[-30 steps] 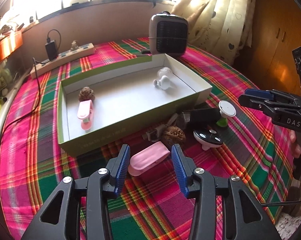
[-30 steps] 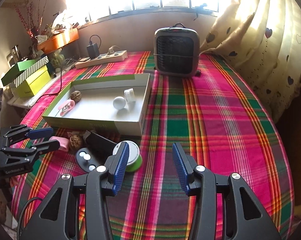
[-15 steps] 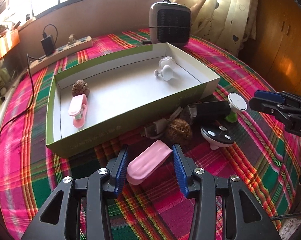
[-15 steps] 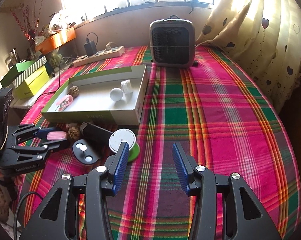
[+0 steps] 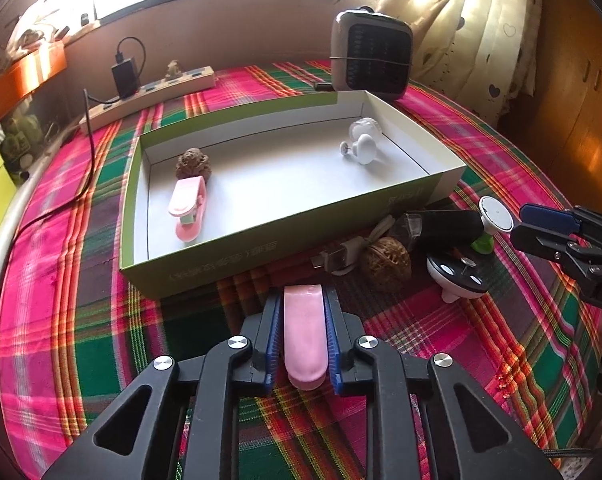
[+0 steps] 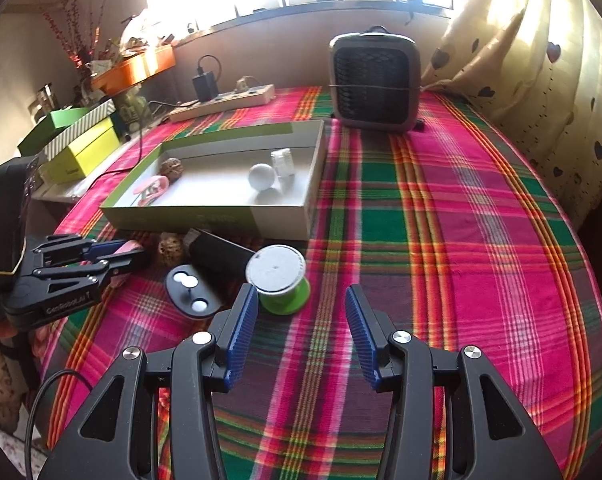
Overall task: Organize objects
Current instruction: 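Grasp a second pink clip with the left gripper while the right approaches the spool, then close the right gripper on the green-and-white spool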
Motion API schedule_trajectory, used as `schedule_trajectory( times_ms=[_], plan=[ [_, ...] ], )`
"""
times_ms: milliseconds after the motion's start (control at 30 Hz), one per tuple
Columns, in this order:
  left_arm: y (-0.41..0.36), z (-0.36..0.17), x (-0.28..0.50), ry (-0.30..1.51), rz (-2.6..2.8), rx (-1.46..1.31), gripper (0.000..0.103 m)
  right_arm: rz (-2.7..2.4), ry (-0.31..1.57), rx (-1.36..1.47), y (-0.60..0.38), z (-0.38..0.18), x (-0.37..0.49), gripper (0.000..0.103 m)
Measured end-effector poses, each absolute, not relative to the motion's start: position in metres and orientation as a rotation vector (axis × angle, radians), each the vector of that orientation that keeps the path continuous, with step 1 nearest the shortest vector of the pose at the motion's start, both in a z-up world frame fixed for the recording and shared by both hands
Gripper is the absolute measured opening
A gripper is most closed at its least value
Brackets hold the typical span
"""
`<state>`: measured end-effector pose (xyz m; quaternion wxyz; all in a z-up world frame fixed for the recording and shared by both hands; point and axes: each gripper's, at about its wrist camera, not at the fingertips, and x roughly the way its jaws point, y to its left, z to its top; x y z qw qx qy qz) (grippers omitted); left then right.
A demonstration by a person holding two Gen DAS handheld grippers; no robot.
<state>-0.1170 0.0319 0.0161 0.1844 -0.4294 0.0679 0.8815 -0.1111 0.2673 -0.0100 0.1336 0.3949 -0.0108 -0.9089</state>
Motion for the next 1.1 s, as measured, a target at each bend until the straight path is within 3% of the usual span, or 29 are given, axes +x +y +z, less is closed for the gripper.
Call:
schedule_trajectory(
  times_ms=[367, 867, 1100],
  plan=[
    [0.03, 0.016, -0.118, 0.164, 2.501, -1.228, 0.016, -2.633, 0.098, 1.149, 0.245, -0.015, -0.125, 0.051],
    [0.03, 0.016, -0.123, 0.144, 2.509, -1.241, 0.016, -2.634, 0.079, 1.152, 0.245, -0.018, -0.134, 0.05],
    [0.03, 0.016, -0.123, 0.14, 2.509, -1.243, 0.016, -2.622, 0.066, 1.149, 0.246, -0.019, -0.135, 0.037]
  ],
)
